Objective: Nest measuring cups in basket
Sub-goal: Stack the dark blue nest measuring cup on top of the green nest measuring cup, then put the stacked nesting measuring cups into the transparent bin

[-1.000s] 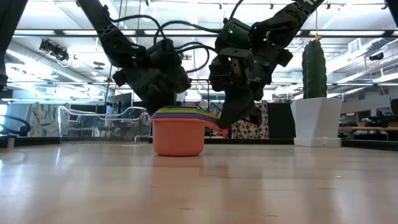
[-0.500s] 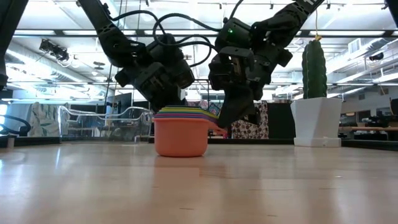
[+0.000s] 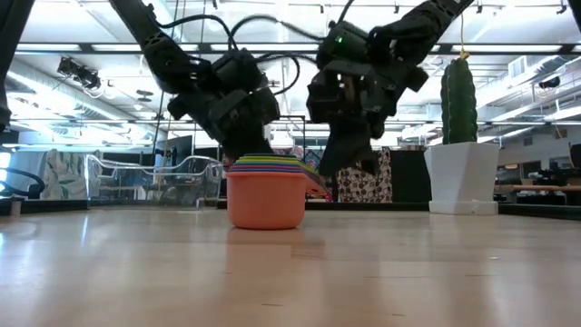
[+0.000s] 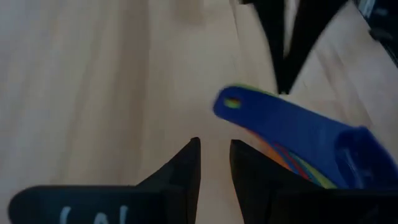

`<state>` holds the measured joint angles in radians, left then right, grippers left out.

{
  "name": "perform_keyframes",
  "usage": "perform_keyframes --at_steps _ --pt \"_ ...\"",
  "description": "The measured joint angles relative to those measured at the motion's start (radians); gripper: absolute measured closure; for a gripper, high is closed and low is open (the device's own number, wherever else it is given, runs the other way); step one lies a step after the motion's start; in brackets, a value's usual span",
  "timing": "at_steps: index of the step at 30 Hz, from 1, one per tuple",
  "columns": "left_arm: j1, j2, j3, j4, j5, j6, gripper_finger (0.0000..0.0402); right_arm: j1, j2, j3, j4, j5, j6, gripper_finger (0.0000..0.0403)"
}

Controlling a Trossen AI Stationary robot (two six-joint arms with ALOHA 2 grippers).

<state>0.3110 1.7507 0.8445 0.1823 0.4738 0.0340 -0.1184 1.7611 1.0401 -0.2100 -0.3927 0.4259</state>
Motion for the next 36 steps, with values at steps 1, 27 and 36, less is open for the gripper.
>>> perform_keyframes --at_steps 1,27,36 --pt "0.009 -0.016 0.0 -0.006 0.0 0.003 0.0311 0.001 -0.013 0.0 -0.007 0.002 -0.005 0.0398" --pt "-0.072 -0.339 -0.001 -0.699 0.062 0.18 0.0311 0.155 -0.257 0.0 -0.135 0.246 -0.003 0.0398" --pt "-0.137 -0.339 -0.001 -0.695 0.062 0.078 0.0311 0.157 -0.257 0.0 -0.145 0.178 -0.041 0.0395"
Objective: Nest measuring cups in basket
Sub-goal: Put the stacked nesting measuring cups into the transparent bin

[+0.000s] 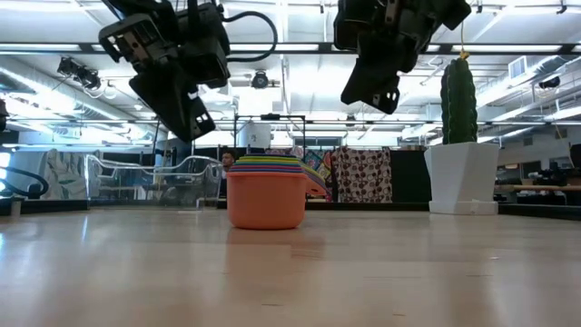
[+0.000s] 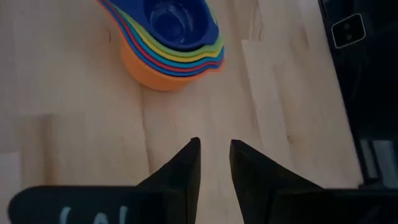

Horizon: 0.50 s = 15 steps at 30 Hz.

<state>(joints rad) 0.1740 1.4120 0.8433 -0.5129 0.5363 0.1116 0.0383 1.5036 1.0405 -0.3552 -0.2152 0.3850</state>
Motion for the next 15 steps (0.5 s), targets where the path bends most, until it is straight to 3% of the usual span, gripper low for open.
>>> perform_keyframes --at_steps 15 --pt "-0.028 0.001 0.0 0.007 -0.008 -0.211 0.0311 0.0 0.0 0.0 -0.013 -0.014 -0.073 0.0388"
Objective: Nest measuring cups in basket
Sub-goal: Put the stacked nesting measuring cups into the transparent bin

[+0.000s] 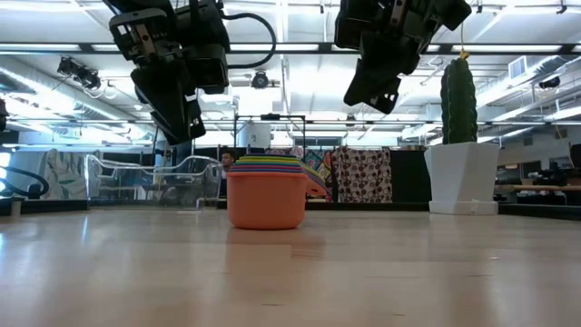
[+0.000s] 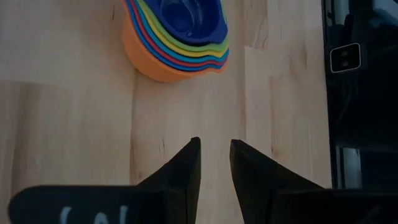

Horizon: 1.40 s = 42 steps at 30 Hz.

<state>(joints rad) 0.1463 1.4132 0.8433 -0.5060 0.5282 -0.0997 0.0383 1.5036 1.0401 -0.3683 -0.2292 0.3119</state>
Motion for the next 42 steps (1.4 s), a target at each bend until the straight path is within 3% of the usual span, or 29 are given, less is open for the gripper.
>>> perform_keyframes --at_steps 36,42 --pt "0.0 0.0 0.0 0.029 -0.003 -0.002 0.0311 0.0 0.0 0.0 0.0 0.0 0.0 0.0387" --pt "0.0 0.0 0.0 0.113 -0.004 -0.003 0.0311 0.0 0.0 0.0 0.001 0.0 0.0 0.0387"
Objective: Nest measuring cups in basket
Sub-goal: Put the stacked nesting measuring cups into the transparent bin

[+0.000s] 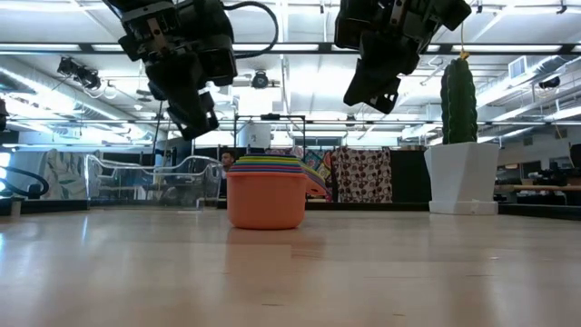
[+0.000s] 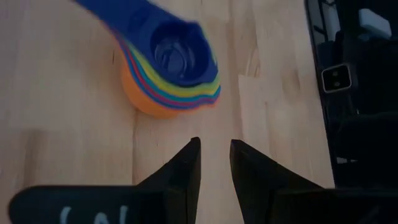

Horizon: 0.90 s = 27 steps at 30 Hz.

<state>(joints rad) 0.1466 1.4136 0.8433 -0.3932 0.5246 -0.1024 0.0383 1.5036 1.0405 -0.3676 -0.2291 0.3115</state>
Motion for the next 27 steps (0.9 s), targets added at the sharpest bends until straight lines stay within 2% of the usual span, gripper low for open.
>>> perform_keyframes --at_steps 8,18,22,27 --pt "0.002 0.0 0.0 0.007 -0.062 0.0 0.0311 0.0 0.0 0.0 0.0 0.0 0.0 0.0387" --pt "0.013 0.0 0.0 0.031 -0.046 0.0 0.0311 0.0 0.0 0.0 0.0 0.0 0.0 0.0387" --pt "0.042 0.0 0.0 0.034 -0.017 0.0 0.031 0.0 0.0 0.0 0.0 0.0 0.0 0.0387" --pt "0.094 0.001 0.0 0.051 0.078 0.014 0.0295 0.0 0.0 0.0 0.0 0.0 0.0 0.0387"
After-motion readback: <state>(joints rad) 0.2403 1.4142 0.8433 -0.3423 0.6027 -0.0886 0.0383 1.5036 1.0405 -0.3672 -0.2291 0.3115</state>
